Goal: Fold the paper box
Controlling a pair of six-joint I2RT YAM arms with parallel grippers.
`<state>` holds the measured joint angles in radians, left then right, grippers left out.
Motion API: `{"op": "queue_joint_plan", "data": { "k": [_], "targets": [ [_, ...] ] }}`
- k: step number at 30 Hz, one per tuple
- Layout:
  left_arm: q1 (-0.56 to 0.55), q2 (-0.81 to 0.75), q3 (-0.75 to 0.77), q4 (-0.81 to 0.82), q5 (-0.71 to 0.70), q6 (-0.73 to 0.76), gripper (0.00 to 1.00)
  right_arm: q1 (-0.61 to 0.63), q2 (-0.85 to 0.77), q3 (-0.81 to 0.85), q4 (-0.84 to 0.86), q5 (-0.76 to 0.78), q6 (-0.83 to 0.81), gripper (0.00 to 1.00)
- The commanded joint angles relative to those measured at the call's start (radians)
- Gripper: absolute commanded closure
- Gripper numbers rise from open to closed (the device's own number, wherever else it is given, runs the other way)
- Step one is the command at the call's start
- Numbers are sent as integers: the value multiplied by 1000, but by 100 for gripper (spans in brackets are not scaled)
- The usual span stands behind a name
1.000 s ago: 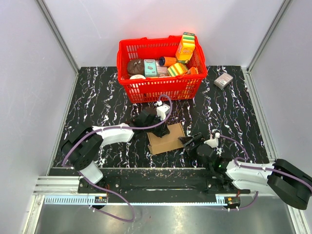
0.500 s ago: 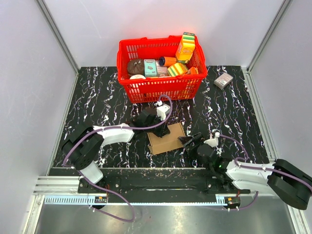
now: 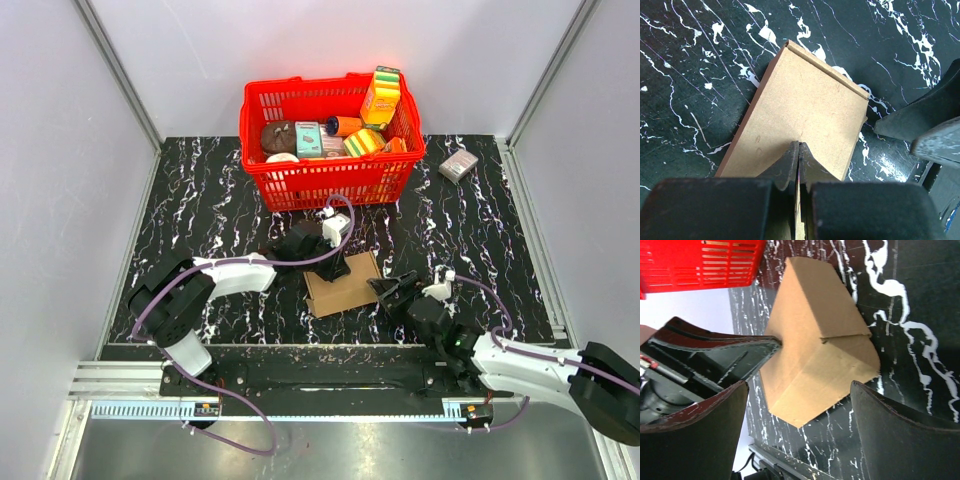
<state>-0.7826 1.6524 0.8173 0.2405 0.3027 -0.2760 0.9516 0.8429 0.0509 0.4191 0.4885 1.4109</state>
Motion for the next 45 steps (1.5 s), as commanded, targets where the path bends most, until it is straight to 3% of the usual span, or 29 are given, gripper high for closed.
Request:
{"op": "queue_joint_plan", "data": {
  "k": [1, 9, 28, 37, 45],
  "targets": [
    [0, 21, -6, -15, 4, 26, 100, 7, 13, -10, -112, 30, 49, 11],
    [-1, 21, -4, -15, 3, 26, 100, 7, 99, 26, -148, 22, 102, 9],
    [-1, 30, -1, -17, 12, 27, 100, 7, 453, -2, 251, 35, 122, 9],
    [0, 43, 8, -23, 13, 32, 100, 9, 378, -23, 307, 55, 40, 9],
    [-1, 56, 14, -24, 21, 32, 100, 13, 223, -26, 230, 68, -12, 9]
  ]
}}
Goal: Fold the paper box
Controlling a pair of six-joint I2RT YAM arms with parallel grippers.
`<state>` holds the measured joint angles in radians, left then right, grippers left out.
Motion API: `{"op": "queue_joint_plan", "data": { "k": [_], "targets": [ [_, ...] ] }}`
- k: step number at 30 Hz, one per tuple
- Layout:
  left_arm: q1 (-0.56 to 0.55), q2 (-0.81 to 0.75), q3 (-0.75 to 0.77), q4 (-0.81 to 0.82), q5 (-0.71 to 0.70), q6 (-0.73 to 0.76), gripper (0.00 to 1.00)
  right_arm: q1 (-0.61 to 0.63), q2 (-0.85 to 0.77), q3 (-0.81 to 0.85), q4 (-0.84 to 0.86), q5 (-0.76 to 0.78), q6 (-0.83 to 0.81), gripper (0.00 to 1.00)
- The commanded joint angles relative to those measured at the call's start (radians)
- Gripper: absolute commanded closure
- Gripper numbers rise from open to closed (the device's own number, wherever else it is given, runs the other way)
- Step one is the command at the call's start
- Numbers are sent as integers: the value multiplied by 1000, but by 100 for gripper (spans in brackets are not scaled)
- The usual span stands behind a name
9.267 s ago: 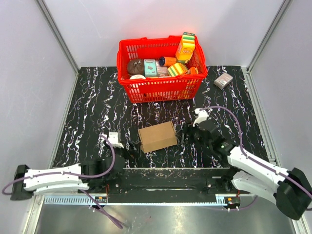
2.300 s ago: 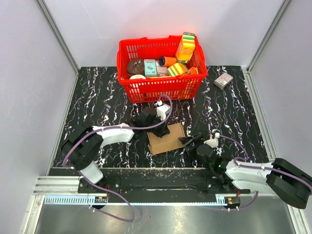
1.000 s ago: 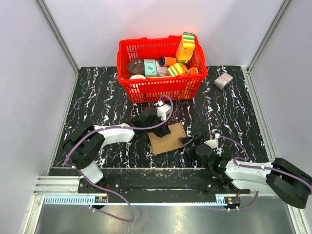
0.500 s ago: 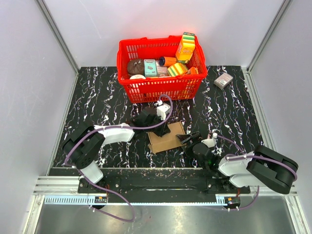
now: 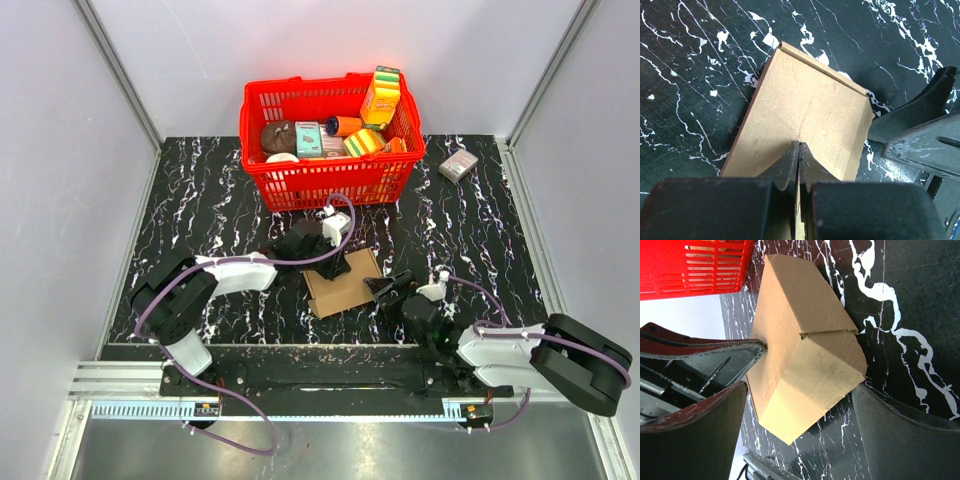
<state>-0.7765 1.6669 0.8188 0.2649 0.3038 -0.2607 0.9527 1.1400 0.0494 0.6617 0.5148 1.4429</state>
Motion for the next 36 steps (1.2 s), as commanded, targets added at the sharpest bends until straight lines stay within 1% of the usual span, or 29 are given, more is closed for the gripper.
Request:
{"op": "queue_joint_plan", "data": {
  "k": [1, 6, 17, 23, 26, 29, 32, 33, 35, 36],
  "targets": [
    [-6, 44, 14, -49, 20, 15, 100, 12, -86, -25, -26, 42, -47, 9],
    [-6, 48, 13, -50, 23, 15, 100, 14, -140, -28, -54, 42, -53, 9],
    [-7, 60, 22, -56, 23, 20, 100, 21, -197, -25, -80, 24, -78, 9],
    [-7, 65, 26, -61, 24, 21, 100, 29, -273, -16, -135, 19, -101, 9],
    [-7, 65, 26, -64, 24, 21, 100, 32, -341, -10, -183, 11, -111, 9],
    [-6, 65, 26, -64, 26, 21, 100, 34, -400, -5, -238, 5, -119, 9],
    [-6, 67, 28, -64, 24, 23, 100, 34, -462, 20, -344, -1, -118, 8],
    [-6, 68, 28, -66, 24, 23, 100, 34, -477, 29, -422, -2, -116, 8],
    [-6, 67, 28, -66, 23, 25, 100, 34, -520, 70, -515, -1, -113, 8],
    [-6, 67, 28, -67, 23, 25, 100, 34, -537, 87, -613, 1, -114, 8]
  ]
}}
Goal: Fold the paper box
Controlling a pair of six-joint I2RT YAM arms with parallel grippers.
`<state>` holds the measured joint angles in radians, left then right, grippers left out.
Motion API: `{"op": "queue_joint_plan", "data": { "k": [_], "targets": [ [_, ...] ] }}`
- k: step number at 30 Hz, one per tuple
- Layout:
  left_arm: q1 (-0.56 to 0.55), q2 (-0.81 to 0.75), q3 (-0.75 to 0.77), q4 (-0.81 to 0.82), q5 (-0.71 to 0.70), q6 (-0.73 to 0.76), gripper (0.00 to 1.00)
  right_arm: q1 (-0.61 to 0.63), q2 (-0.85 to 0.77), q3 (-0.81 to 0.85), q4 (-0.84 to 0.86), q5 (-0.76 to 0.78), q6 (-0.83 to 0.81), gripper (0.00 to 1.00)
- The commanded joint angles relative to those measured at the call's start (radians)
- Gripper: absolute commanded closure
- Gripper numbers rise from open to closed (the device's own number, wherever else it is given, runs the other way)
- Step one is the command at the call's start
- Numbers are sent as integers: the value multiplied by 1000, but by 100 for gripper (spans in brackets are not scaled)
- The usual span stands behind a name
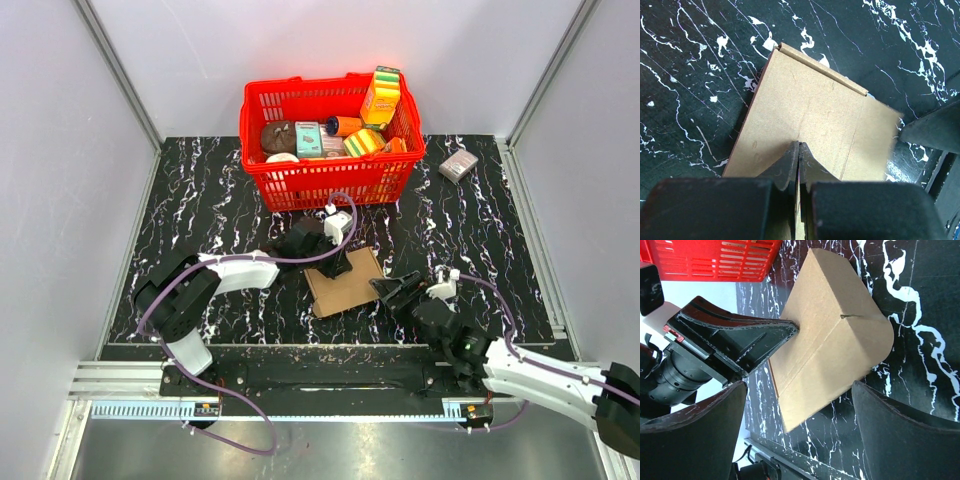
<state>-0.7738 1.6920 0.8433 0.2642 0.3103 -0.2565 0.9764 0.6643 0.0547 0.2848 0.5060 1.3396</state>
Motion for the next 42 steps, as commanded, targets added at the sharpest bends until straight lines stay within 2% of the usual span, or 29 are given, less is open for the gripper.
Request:
{"op": "queue_joint_plan", "data": {
  "k": [1, 2, 5, 10, 14, 16, 18, 20, 21, 23, 25, 26, 27, 28, 30, 32, 39, 42],
  "targets": [
    [-10, 40, 4, -65, 15, 20, 100, 10, -74, 115, -278, 11, -22, 9],
    [-10, 41, 4, -68, 13, 20, 100, 11, -100, 137, -402, 23, -26, 8],
    [-10, 31, -4, -62, 1, 22, 100, 8, -140, 221, -566, 54, -85, 8],
    [-9, -35, -6, -71, -54, 25, 100, 8, -144, 319, -637, 117, -253, 9],
    [-10, -182, 22, -135, -105, 25, 100, -10, 1, 422, -671, 126, -374, 10],
    [-9, -244, 22, -152, -155, 1, 100, -48, 69, 495, -673, 89, -468, 11],
    [-9, -342, 1, -175, -203, -26, 100, -166, 162, 542, -667, 28, -534, 17],
    [-9, -443, -47, -212, -296, -82, 100, -276, 236, 588, -641, -99, -624, 20],
    [-9, -477, -68, -227, -366, -105, 100, -377, 254, 599, -633, -137, -644, 25],
    [-7, -569, -136, -285, -445, -193, 100, -468, 309, 626, -615, -234, -706, 31],
    [-5, -626, -185, -327, -547, -280, 100, -533, 356, 658, -610, -270, -752, 49],
    [-4, -668, -231, -364, -574, -311, 100, -544, 413, 672, -618, -274, -764, 62],
    [2, -686, -252, -375, -592, -334, 100, -550, 447, 688, -627, -274, -773, 80],
    [7, -699, -274, -381, -611, -374, 100, -553, 483, 717, -634, -274, -798, 90],
    [19, -695, -312, -382, -603, -398, 100, -555, 592, 746, -644, -288, -838, 93],
    [27, -649, -314, -382, -585, -412, 100, -555, 678, 780, -645, -319, -858, 99],
    [30, -554, -308, -330, -510, -440, 100, -555, 747, 771, -569, -353, -911, 100],
    [28, -513, -316, -278, -484, -440, 100, -553, 776, 766, -523, -447, -942, 100]
  ]
}}
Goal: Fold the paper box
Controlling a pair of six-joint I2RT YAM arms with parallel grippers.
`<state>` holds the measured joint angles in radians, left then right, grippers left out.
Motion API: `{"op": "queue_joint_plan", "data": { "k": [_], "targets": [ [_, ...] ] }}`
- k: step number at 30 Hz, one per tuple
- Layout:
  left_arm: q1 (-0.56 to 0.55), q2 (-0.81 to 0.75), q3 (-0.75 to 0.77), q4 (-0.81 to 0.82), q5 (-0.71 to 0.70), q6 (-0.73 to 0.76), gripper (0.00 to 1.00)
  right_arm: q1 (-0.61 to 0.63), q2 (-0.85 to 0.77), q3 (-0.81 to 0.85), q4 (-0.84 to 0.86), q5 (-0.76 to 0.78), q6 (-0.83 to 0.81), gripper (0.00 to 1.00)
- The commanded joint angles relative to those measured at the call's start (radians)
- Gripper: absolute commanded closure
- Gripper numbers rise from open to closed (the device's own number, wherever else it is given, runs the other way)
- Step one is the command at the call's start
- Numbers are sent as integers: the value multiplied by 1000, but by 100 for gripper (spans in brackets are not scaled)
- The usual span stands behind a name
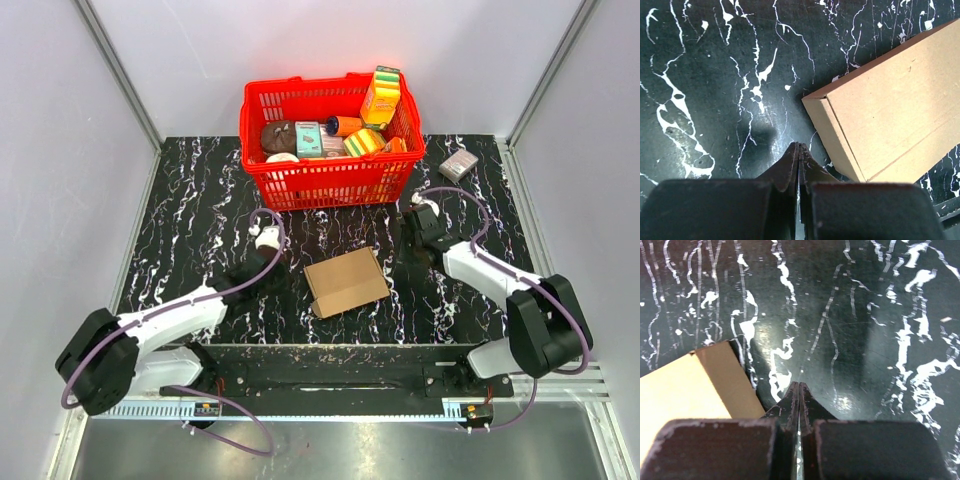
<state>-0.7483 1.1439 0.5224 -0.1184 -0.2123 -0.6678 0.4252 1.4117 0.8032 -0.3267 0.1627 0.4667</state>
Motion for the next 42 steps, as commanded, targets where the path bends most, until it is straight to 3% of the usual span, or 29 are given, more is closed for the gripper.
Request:
{"op": "queue_joint_plan", "data": {
  "k": [1, 10, 24, 32, 35, 36, 41, 42],
  "targets": [
    [4, 46, 2, 115, 42, -29, 100, -3, 42, 7, 107, -161, -79, 100],
    [4, 249, 67, 249, 113, 20, 100, -3, 66, -33, 209, -276, -82, 100],
    [26, 353, 154, 263, 126, 114, 100, 1, 0, -117, 233, -371, -5, 100],
    [38, 416, 223, 247, 142, 181, 100, 24, -79, -168, 190, -336, 44, 100],
    [43, 418, 231, 215, 104, 183, 100, 24, -114, -176, 152, -255, 62, 93],
    [44, 401, 220, 207, 85, 175, 99, 26, -134, -176, 137, -203, 64, 85],
    [49, 294, 156, 187, 2, 125, 74, 24, -247, -219, 91, -111, 107, 67],
    [47, 252, 136, 184, -4, 120, 64, 24, -296, -226, 91, -121, 105, 64]
  ]
}}
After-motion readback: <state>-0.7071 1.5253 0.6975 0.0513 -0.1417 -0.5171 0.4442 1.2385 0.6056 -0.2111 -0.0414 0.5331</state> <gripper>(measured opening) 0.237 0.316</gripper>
